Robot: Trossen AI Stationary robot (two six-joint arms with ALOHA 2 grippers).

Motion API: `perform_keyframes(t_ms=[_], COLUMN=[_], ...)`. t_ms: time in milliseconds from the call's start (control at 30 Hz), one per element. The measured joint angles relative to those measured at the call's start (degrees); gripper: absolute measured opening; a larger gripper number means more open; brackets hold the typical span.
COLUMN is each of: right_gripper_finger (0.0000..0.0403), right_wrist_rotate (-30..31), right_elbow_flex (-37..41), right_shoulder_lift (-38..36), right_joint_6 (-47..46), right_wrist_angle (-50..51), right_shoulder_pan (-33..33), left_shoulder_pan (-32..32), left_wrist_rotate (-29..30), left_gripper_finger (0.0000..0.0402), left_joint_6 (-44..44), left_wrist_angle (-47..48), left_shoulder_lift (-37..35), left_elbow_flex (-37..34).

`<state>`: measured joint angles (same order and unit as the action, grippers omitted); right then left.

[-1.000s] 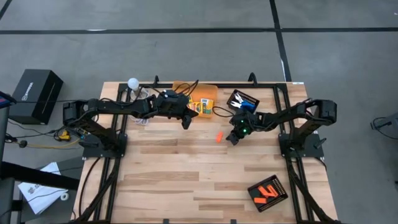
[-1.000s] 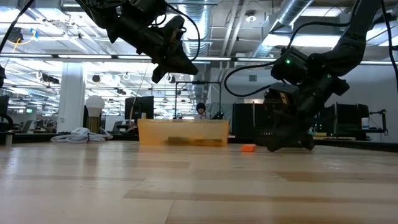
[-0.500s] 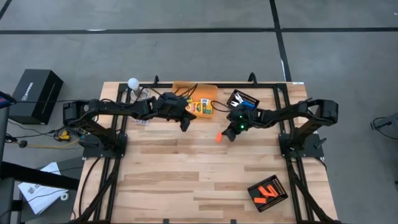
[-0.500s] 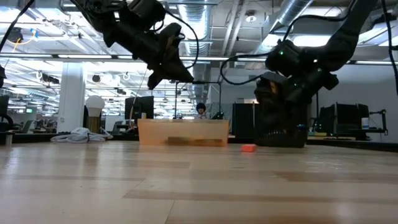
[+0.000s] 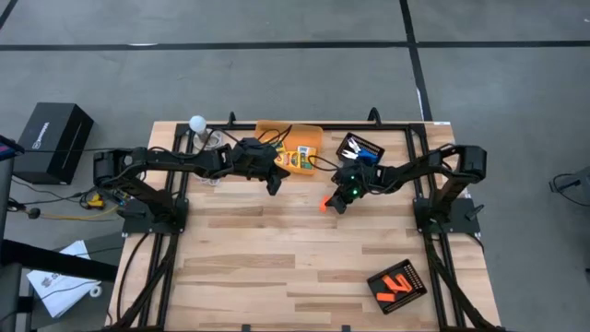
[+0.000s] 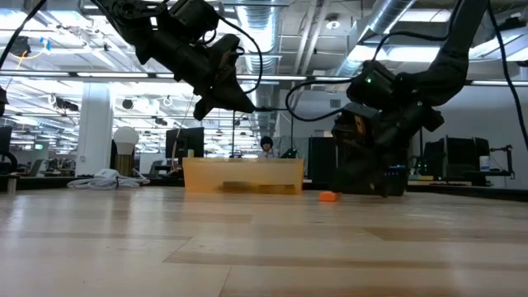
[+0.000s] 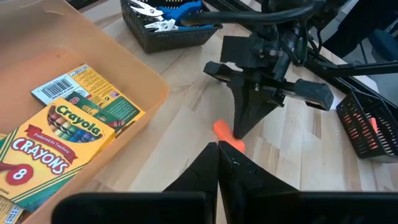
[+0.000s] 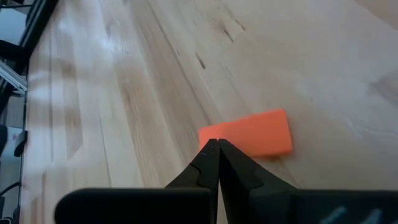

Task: Pick & Place School Supplies
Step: Put the orange eraser into the bottom black bin

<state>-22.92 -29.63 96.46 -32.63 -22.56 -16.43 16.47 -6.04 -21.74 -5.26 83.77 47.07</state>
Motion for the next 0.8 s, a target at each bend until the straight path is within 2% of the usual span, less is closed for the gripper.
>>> perform_keyframes(t_ms=[167,800], right_gripper_finger=[0.0,0.0], right_wrist_rotate=[-0.59,-2.33], right_elbow_flex=[-0.26,-0.37], right_shoulder_lift=[1.92,2.04], right_joint_6=[-0.38,0.8], right_wrist_angle=[-1.45,4.41], right_shoulder_pan=[0.08,0.33], left_shoulder_pan=[0.0,0.0], left_wrist_rotate=[0.02,0.0], left_gripper_finger=[0.0001,0.0001], left_joint_6=[-0.04,-0.17], left_wrist_angle=[0.02,0.11], left_shoulder_lift=[0.0,0.0], left_elbow_flex=[0.0,0.0])
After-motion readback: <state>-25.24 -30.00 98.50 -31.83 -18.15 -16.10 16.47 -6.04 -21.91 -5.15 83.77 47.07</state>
